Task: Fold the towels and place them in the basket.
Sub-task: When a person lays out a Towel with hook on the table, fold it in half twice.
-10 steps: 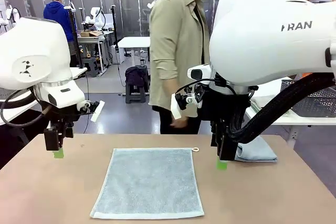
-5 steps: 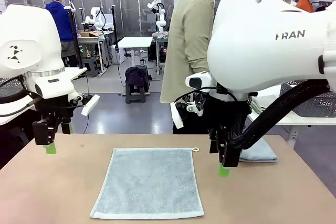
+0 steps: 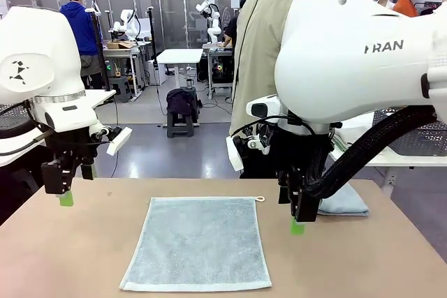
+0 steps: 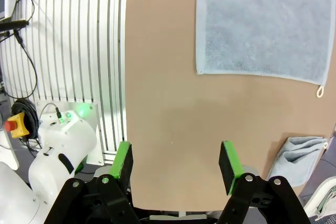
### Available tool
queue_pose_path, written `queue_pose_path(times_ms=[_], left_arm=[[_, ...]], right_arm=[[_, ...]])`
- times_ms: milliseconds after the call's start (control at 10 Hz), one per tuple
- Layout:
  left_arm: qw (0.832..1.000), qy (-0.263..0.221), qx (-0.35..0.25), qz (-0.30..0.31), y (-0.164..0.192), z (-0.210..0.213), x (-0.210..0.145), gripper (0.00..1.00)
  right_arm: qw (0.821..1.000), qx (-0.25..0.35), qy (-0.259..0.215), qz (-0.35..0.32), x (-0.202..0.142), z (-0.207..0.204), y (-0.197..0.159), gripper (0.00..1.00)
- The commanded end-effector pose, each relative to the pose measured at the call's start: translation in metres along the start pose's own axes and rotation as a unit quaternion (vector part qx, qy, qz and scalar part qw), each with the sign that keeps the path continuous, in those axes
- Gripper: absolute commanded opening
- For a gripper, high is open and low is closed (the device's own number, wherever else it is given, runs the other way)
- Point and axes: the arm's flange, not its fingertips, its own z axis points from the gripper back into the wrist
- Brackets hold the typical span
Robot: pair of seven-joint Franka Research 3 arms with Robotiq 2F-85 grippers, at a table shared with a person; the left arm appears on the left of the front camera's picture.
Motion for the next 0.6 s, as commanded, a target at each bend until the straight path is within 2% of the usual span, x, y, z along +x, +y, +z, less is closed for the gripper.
queue_pose_path(times_ms=[0,100,500], left_arm=[[1.0,0.0,0.004,0.012,0.002,0.001,0.002,1.0],[1.0,0.0,0.0,0.0,0.0,0.0,0.0,1.0],[0.998,-0.046,-0.012,-0.027,-0.026,-0.008,0.043,1.0]], right_arm=[[1.0,-0.001,-0.001,-0.001,-0.001,0.001,0.001,0.83],[1.0,0.0,0.0,0.0,0.0,0.0,0.0,0.83],[1.0,0.016,-0.017,0.015,0.015,-0.027,-0.015,0.83]])
